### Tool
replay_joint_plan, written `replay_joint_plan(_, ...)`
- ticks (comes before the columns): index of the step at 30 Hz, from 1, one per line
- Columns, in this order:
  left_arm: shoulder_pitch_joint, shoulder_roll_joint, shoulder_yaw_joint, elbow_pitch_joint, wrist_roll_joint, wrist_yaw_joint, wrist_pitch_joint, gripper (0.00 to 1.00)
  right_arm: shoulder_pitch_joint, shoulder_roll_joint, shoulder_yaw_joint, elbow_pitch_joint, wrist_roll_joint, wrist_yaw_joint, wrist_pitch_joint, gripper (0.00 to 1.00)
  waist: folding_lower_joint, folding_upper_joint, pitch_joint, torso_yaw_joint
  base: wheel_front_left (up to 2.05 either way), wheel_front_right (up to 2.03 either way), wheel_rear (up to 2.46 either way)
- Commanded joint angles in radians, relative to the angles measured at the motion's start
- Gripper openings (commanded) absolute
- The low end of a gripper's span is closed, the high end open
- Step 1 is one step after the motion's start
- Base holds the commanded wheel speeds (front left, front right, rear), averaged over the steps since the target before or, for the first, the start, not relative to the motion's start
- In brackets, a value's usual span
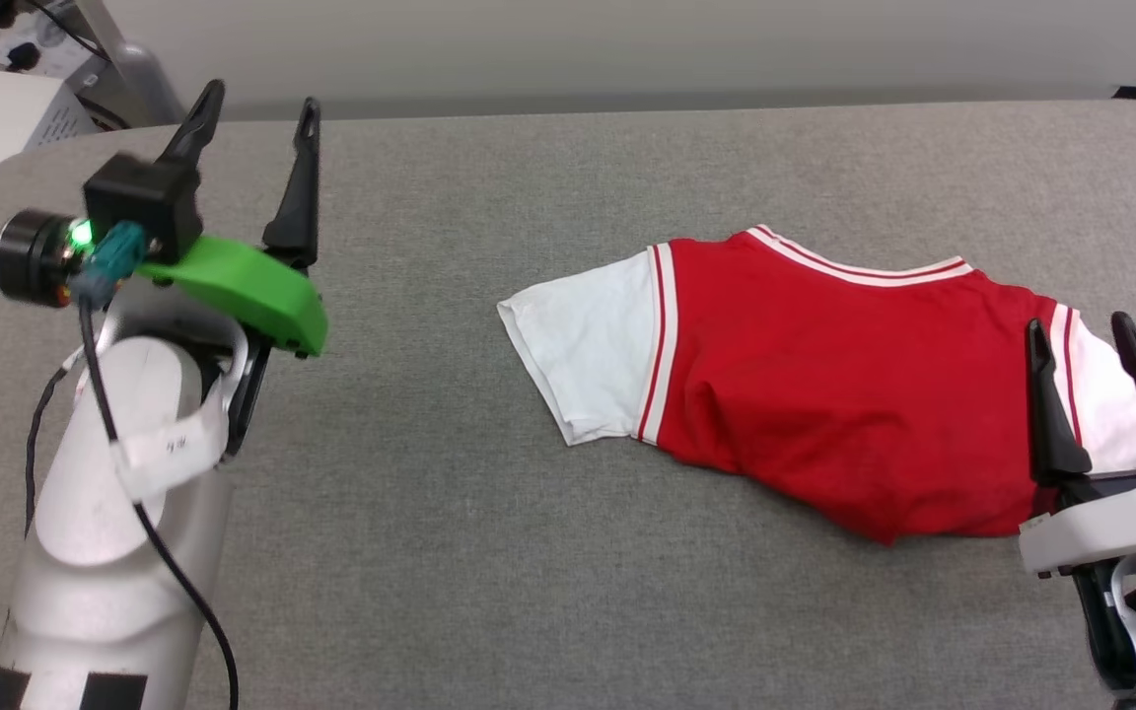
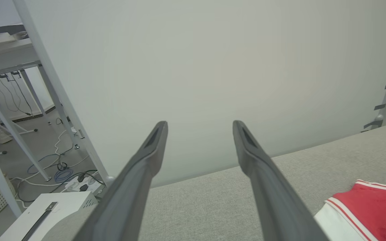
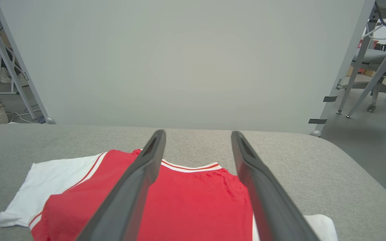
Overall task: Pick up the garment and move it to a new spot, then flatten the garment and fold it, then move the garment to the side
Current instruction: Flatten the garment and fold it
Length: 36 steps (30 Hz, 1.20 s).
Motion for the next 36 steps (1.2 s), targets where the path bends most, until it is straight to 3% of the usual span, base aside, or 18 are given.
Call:
replay_joint_plan(1, -0.048, 0.014, -0.052, 0.019, -0.048, -0.005, 0.067, 1.0, 0.018, 0.009, 0.006, -0.017, -0.01, -0.001, 0.004, 1.0, 0.0, 0.0, 0.037, -0.034, 0.0, 0.0, 0.0)
replay_joint_plan(2, -0.105, 0.042, -0.126, 0.046, -0.135, -0.005, 0.186, 1.0, 0.026, 0.018, 0.007, -0.031, -0.014, -0.001, 0.007, 1.0, 0.0, 0.0, 0.051, -0.046, 0.0, 0.0, 0.0)
replay_joint_plan(8, -0.258, 0.123, -0.339, 0.113, -0.411, -0.005, 0.545, 1.0, 0.01, 0.029, 0.021, -0.038, -0.024, -0.001, 0.003, 1.0, 0.0, 0.0, 0.099, -0.086, 0.0, 0.0, 0.0)
replay_joint_plan(16, -0.404, 0.142, -0.557, 0.222, -0.577, -0.005, 0.822, 1.0, -0.042, 0.031, 0.045, -0.022, -0.022, -0.001, -0.012, 1.0, 0.0, 0.0, 0.165, -0.126, 0.0, 0.0, 0.0)
replay_joint_plan(21, -0.464, 0.161, -0.701, 0.275, -0.594, -0.005, 0.881, 1.0, -0.077, 0.033, 0.058, -0.009, -0.022, -0.001, -0.021, 1.0, 0.0, 0.0, 0.212, -0.152, 0.0, 0.0, 0.0)
replay_joint_plan(33, -0.465, 0.176, -0.972, 0.385, -0.661, -0.005, 0.818, 1.0, -0.108, 0.042, 0.066, 0.042, -0.015, -0.001, -0.047, 1.0, 0.0, 0.0, 0.242, -0.169, 0.0, 0.0, 0.0)
replay_joint_plan(34, -0.462, 0.178, -0.988, 0.386, -0.667, -0.006, 0.805, 0.87, -0.107, 0.041, 0.065, 0.046, -0.015, -0.001, -0.048, 1.0, 0.0, 0.0, 0.237, -0.166, 0.0, 0.0, 0.0)
replay_joint_plan(35, -0.461, 0.184, -1.006, 0.386, -0.67, -0.006, 0.779, 0.17, -0.106, 0.04, 0.063, 0.051, -0.014, -0.001, -0.049, 1.0, 0.0, 0.0, 0.23, -0.164, 0.0, 0.0, 0.0)
replay_joint_plan(36, -0.46, 0.188, -1.017, 0.386, -0.674, -0.006, 0.757, 0.0, -0.105, 0.039, 0.063, 0.054, -0.012, -0.001, -0.05, 1.0, 0.0, 0.0, 0.224, -0.161, 0.0, 0.0, 0.0)
